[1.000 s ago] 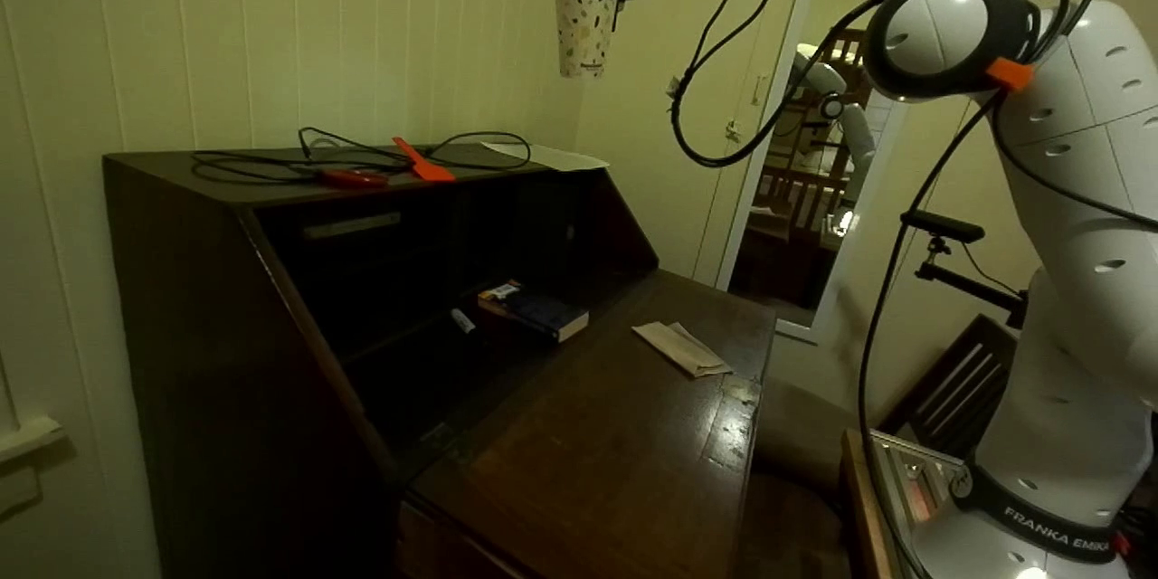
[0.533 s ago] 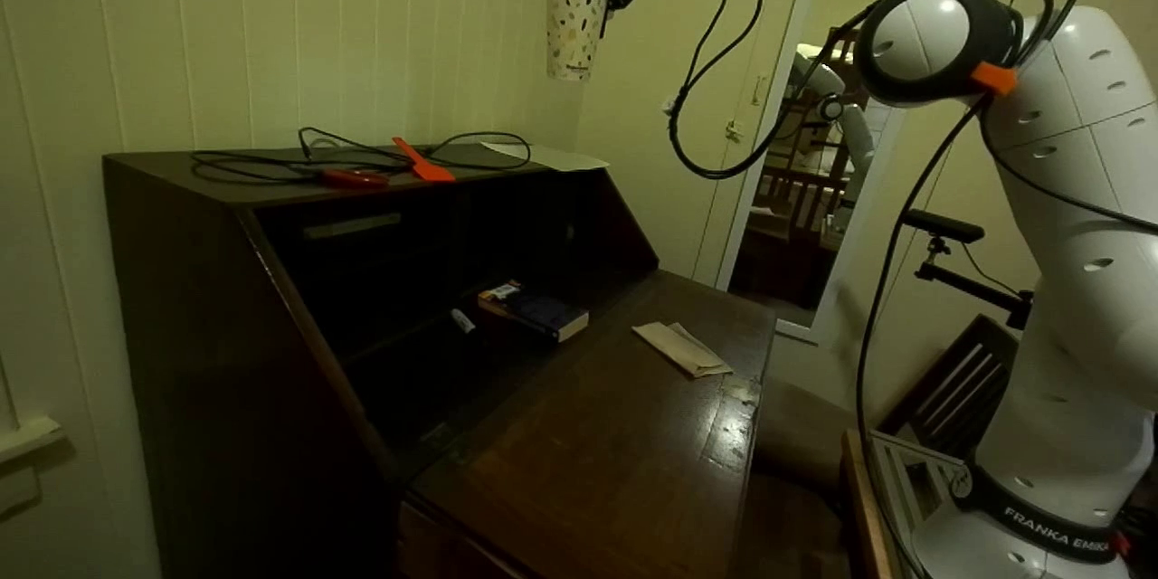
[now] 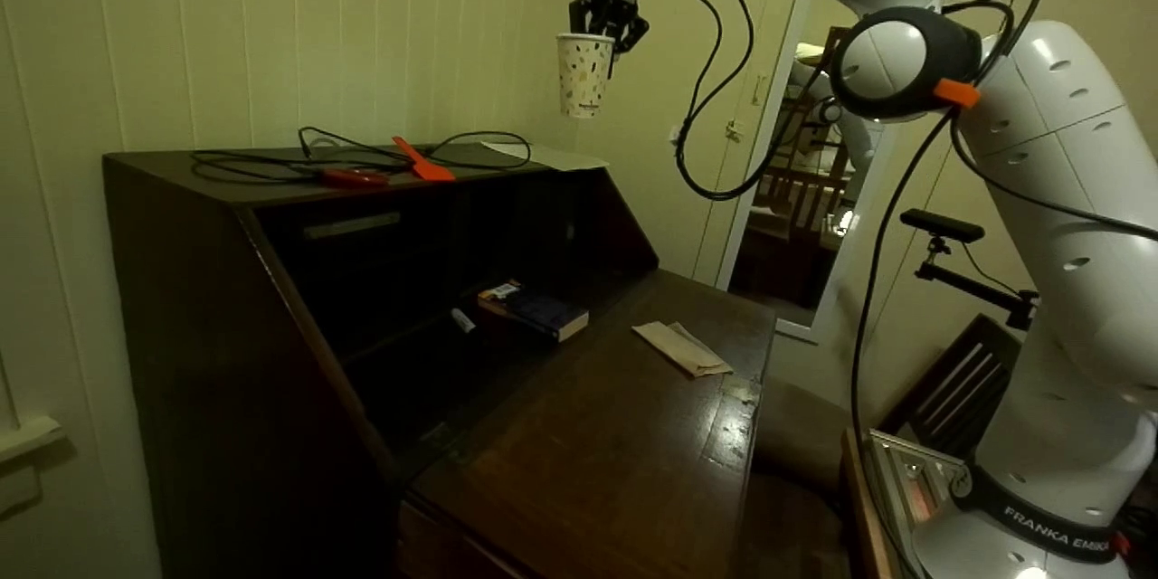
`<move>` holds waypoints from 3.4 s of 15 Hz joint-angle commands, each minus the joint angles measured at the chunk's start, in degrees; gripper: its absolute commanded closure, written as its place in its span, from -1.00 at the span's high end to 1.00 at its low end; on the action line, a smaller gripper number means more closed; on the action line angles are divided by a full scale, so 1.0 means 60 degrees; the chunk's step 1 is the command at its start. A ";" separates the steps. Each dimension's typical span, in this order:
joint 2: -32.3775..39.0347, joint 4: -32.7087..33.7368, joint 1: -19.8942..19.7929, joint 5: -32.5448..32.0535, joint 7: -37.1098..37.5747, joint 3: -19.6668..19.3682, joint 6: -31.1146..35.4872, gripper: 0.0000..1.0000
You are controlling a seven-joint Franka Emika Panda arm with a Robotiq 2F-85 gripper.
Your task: Pick up the cup from the top of the cabinet and put it on the cabinet
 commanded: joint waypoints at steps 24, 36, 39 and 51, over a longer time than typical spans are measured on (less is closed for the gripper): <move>0.2443 0.0116 -0.3185 0.0847 0.5348 -0.0533 0.1725 -0.97; 0.4687 0.0356 -0.3275 0.0193 1.0431 -0.0808 0.4313 -0.97; 0.5057 0.0408 -0.3110 0.0006 1.1537 -0.0898 0.4618 -0.97; 0.4734 -0.0124 -0.3515 0.0128 1.2510 -0.0429 0.5741 -0.89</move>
